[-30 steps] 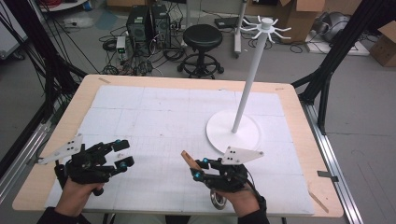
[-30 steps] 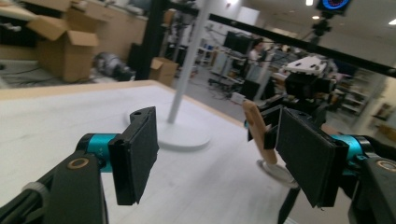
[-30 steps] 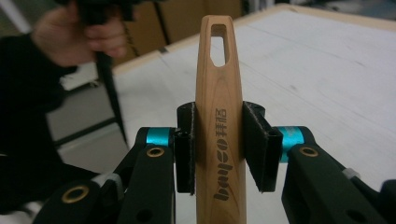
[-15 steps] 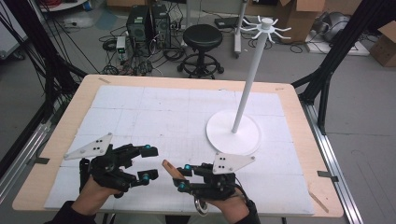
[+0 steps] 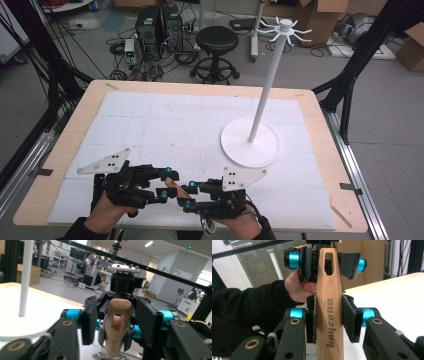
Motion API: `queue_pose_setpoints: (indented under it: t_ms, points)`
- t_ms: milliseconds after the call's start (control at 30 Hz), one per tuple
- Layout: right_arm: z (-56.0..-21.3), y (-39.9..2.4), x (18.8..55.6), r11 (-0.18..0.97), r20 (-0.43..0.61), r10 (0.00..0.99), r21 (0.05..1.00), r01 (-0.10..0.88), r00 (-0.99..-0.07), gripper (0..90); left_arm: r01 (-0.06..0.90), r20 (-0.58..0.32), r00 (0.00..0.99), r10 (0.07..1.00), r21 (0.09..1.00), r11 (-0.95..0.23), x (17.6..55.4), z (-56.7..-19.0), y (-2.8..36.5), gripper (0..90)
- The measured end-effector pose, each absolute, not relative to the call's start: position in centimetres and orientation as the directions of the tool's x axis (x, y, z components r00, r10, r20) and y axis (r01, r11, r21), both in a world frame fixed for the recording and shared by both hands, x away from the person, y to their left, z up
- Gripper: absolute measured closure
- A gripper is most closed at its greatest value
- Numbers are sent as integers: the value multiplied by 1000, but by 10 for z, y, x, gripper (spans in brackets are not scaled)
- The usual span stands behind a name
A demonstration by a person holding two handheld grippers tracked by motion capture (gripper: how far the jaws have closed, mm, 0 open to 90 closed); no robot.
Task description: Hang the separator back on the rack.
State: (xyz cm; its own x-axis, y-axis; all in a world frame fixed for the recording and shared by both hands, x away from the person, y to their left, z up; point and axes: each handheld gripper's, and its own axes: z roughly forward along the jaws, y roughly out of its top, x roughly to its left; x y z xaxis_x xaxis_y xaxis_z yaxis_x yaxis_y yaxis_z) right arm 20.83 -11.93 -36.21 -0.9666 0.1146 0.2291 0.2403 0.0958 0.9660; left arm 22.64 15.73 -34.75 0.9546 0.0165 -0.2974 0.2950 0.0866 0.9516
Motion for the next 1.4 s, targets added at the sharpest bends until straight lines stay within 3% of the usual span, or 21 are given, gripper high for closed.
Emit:
queue_pose_setpoints:
  t_ms: [200, 800, 1067, 1200, 1400]
  points:
    - [-363, -117, 208, 91, 237, 94, 965, 245, -967, 668, 294, -295, 955, -11, 950, 109, 226, -350, 157, 692]
    - [-363, -117, 211, 57, 291, 38, 955, 292, -956, 652, 278, -283, 953, 105, 959, 59, 211, -329, 151, 708]
    - [-364, -117, 211, 79, 290, 72, 952, 295, -954, 504, 260, -263, 955, 136, 965, 44, 209, -323, 156, 709]
    - [-363, -118, 211, 83, 286, 86, 953, 293, -954, 478, 242, -247, 953, 177, 969, 51, 208, -318, 162, 709]
    - [-363, -112, 206, 118, 211, 223, 963, 241, -952, 360, 172, -181, 937, 300, 984, 55, 201, -308, 168, 709]
